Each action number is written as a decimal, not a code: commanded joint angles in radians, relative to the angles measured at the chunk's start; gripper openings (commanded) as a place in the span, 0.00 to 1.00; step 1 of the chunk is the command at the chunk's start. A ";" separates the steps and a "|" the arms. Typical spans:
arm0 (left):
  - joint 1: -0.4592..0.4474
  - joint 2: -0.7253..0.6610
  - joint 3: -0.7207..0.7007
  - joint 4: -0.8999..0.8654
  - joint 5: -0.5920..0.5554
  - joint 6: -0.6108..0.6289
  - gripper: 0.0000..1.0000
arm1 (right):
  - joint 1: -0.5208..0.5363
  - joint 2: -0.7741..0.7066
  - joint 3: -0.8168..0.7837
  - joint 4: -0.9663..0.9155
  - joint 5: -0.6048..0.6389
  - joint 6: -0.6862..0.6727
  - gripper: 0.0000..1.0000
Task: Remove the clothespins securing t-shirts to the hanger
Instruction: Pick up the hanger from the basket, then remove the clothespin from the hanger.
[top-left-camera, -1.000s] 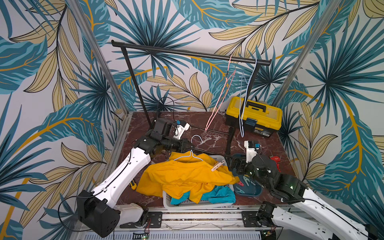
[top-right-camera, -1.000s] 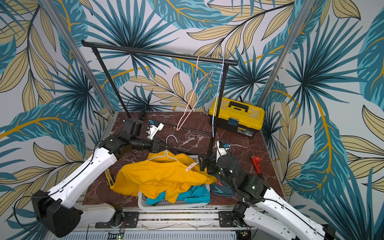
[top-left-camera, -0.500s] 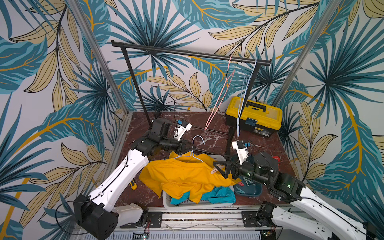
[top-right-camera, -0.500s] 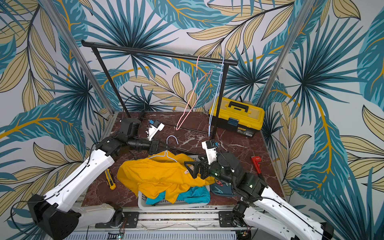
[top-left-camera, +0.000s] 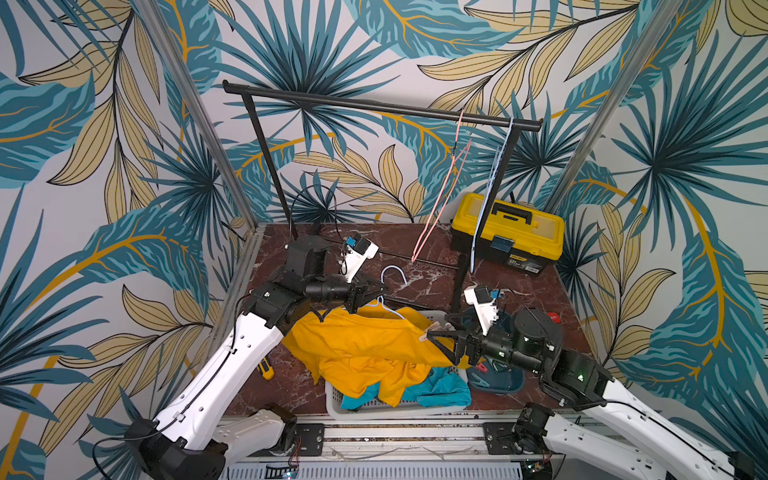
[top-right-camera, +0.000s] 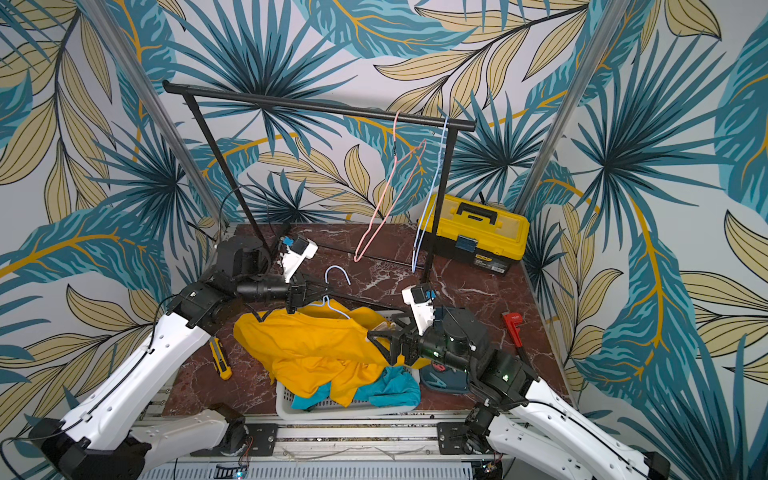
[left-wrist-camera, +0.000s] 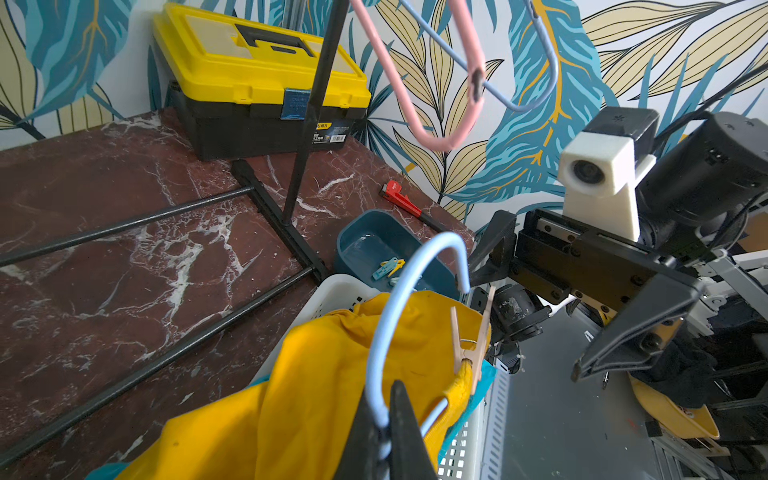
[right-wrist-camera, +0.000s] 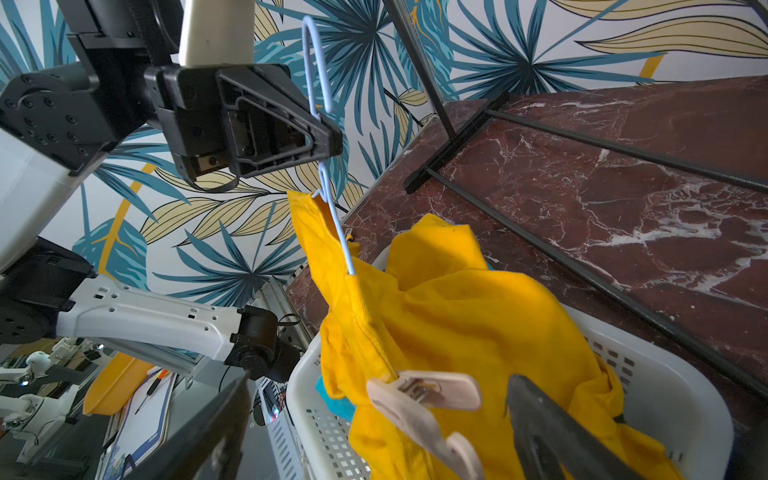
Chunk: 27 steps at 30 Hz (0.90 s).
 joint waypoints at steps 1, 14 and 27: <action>0.009 -0.037 0.029 0.028 0.031 0.032 0.00 | -0.011 0.008 -0.011 0.023 -0.033 -0.039 0.95; 0.008 -0.065 0.023 0.028 0.038 0.045 0.00 | -0.062 0.058 -0.023 0.103 -0.142 -0.064 0.87; 0.008 -0.037 0.050 0.028 0.044 0.032 0.00 | -0.063 0.079 -0.028 0.093 -0.186 -0.042 0.72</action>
